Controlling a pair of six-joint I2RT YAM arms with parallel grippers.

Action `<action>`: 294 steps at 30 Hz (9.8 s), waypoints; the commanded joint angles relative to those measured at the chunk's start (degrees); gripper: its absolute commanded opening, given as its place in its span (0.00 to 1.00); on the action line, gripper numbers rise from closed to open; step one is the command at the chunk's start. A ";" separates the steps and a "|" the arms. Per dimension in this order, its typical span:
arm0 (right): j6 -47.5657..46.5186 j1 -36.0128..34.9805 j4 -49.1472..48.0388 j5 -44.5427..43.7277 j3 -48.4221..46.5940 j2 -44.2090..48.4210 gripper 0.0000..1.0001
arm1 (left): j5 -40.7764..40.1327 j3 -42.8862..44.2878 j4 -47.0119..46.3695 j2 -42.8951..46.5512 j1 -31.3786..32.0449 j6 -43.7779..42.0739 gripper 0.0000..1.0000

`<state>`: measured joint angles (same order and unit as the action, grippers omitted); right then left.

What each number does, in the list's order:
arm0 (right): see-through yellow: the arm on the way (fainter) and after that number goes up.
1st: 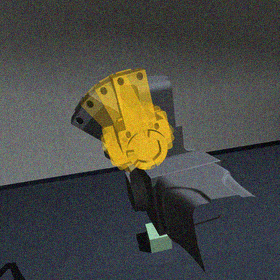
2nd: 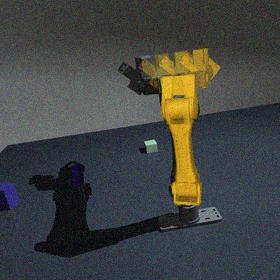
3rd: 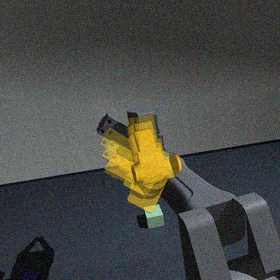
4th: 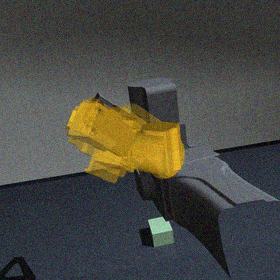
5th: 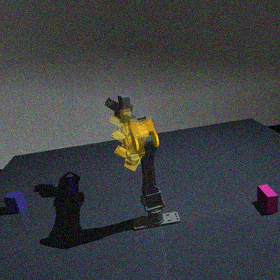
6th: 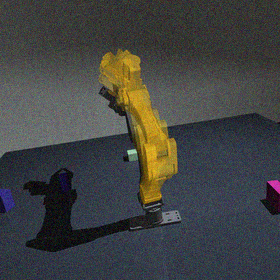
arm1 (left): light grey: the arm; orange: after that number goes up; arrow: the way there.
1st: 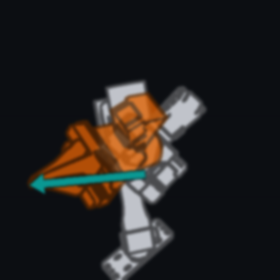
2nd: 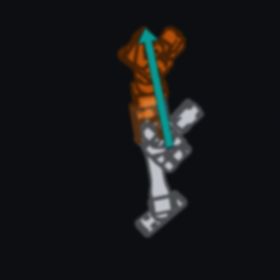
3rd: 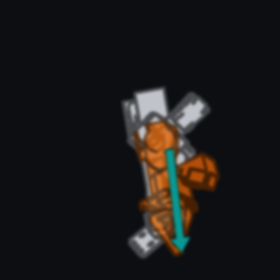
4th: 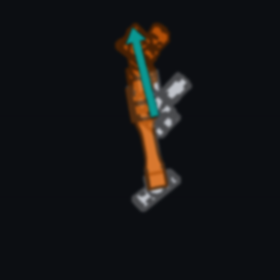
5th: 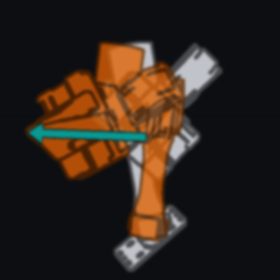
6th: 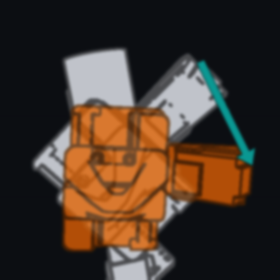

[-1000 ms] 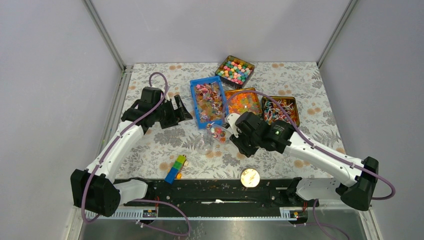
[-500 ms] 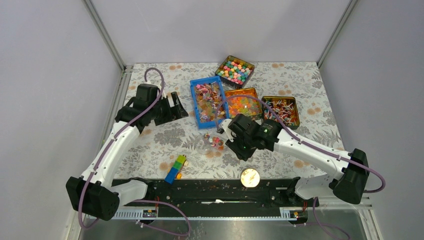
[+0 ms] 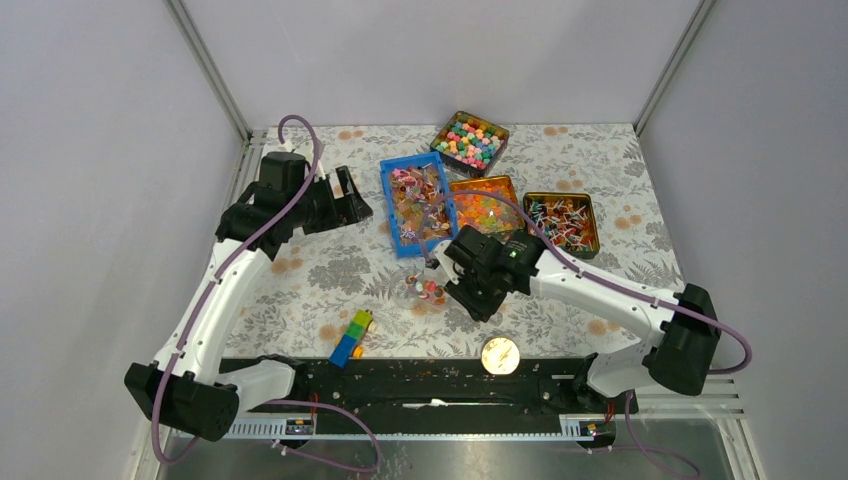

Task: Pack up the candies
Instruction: Place the fake candies in the packing bottle, then move the storage box to the center of the board, then scoop the fake candies from the storage box.

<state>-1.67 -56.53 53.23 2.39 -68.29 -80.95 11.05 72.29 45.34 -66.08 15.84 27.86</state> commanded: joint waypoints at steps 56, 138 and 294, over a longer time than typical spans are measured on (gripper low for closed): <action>0.95 -0.60 25.10 3.20 -27.70 -18.39 0.00 | 2.40 -3.25 -0.78 -0.42 -0.20 -1.09 0.86; 4.90 17.15 23.64 1.54 -45.22 -22.12 0.00 | 11.36 1.44 -13.79 -21.52 -0.19 8.17 0.86; 13.71 20.80 35.03 3.58 -64.84 -50.55 0.00 | 3.24 16.61 3.35 -35.77 10.44 4.14 0.00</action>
<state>11.14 -38.04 81.91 11.22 -133.80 -135.37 10.70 85.14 48.42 -103.26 25.50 33.91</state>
